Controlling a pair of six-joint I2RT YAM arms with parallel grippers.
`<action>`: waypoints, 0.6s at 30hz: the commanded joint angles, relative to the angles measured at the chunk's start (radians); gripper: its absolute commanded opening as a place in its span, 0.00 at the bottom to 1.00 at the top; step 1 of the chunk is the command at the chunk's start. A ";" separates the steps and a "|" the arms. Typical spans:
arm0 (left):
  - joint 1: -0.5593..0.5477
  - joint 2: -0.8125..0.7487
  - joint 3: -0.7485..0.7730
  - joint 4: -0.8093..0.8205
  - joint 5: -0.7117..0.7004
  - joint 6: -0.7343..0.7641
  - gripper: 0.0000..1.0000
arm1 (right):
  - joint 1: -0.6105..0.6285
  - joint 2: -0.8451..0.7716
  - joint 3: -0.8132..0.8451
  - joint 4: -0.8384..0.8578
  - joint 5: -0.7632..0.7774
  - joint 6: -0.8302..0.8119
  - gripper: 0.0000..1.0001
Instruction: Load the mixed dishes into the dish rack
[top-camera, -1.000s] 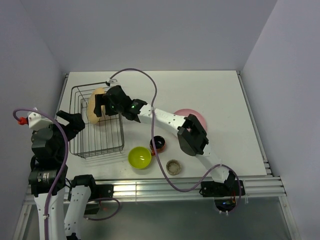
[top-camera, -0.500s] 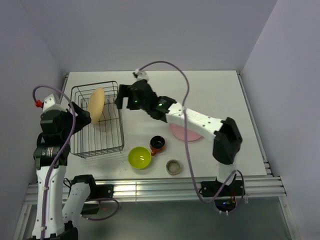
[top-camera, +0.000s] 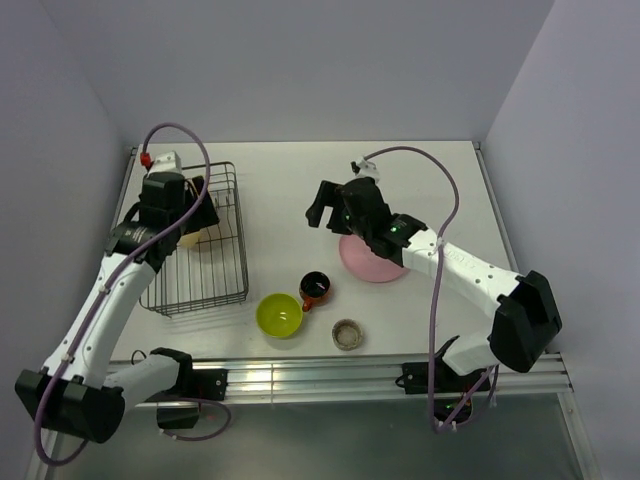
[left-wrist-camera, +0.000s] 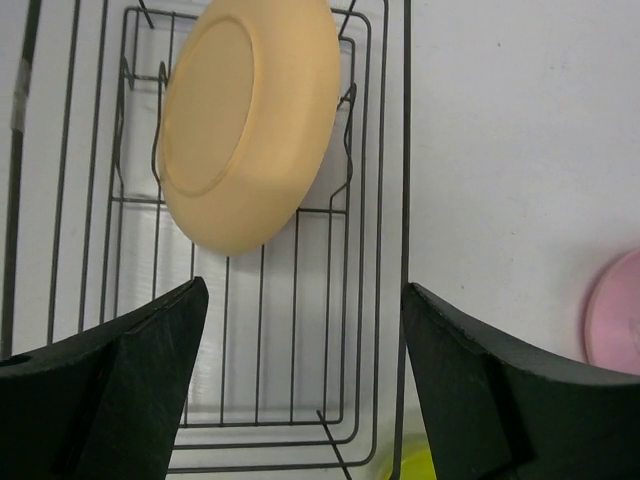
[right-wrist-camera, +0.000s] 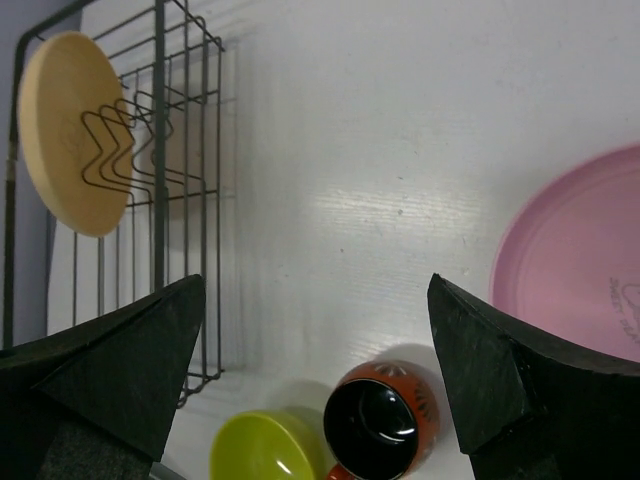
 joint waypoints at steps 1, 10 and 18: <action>-0.068 0.069 0.105 0.011 -0.197 0.036 0.85 | 0.000 -0.041 -0.052 0.047 -0.007 -0.014 1.00; -0.155 0.254 0.219 -0.026 -0.415 0.066 0.86 | -0.029 -0.136 -0.169 0.102 -0.034 -0.011 1.00; -0.174 0.391 0.254 -0.021 -0.485 0.105 0.87 | -0.089 -0.216 -0.267 0.134 -0.079 -0.005 1.00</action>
